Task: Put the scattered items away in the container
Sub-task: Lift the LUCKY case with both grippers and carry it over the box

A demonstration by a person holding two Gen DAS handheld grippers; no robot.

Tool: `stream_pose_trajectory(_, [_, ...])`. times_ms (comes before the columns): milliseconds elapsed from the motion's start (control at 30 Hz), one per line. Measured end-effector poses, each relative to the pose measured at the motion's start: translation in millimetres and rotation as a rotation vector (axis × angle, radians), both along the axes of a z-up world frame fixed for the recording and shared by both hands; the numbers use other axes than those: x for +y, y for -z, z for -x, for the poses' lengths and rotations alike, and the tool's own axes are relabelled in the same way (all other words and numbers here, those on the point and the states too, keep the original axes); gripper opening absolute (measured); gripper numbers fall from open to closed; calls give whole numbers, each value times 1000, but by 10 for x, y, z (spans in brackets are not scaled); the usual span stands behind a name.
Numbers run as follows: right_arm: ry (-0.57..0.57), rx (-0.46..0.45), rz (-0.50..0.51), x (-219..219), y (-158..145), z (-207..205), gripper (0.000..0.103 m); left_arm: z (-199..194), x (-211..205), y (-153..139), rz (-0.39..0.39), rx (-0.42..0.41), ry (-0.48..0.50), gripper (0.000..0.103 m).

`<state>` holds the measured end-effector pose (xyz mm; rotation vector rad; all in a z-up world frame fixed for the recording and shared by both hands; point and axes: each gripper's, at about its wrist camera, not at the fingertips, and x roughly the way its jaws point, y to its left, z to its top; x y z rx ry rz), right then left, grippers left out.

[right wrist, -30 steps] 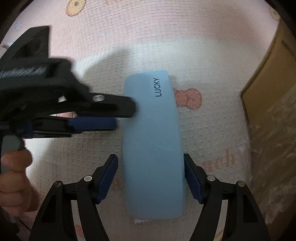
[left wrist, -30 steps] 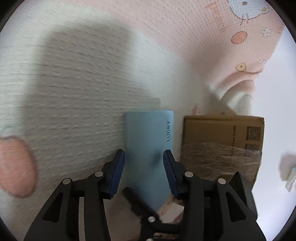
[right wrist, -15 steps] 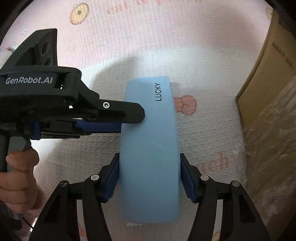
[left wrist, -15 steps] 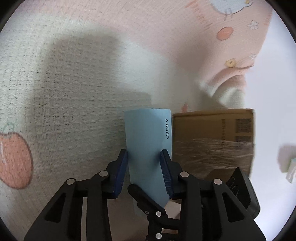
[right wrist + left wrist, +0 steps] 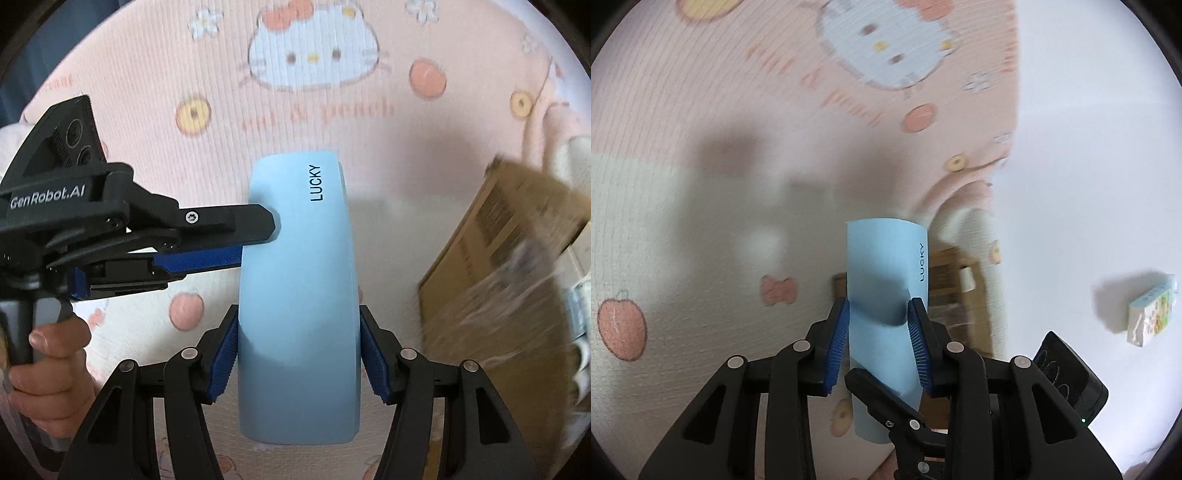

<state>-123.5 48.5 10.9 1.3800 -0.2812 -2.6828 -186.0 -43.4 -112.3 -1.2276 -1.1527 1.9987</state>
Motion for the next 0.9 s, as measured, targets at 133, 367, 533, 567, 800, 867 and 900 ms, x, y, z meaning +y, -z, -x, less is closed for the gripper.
stream_pose_trajectory(133, [12,33,-7,65,-213,-79,58,21,122,-256,-18,53,10,36])
stream_pose_trajectory(367, [27,62,-3,412,-390,-243,58,46,381,-571,37,119,60,36])
stream_pose_trajectory(533, [34,65,-52,702,-478,-333,58,140,709,-678,32,95,121,36])
stream_pose_trajectory(567, [38,64,-58,781,-506,-395,58,158,785,-695,29,95,131,36])
stream_pose_trajectory(800, [90,78,-27,1441,-652,-584,58,269,1454,-941,55,140,205,36])
stream_pose_trajectory(867, [103,75,-8,1634,-652,-632,58,293,1630,-967,68,139,221,36])
stream_pose_trajectory(900, [109,71,0,1722,-653,-655,58,296,1721,-976,76,138,232,36])
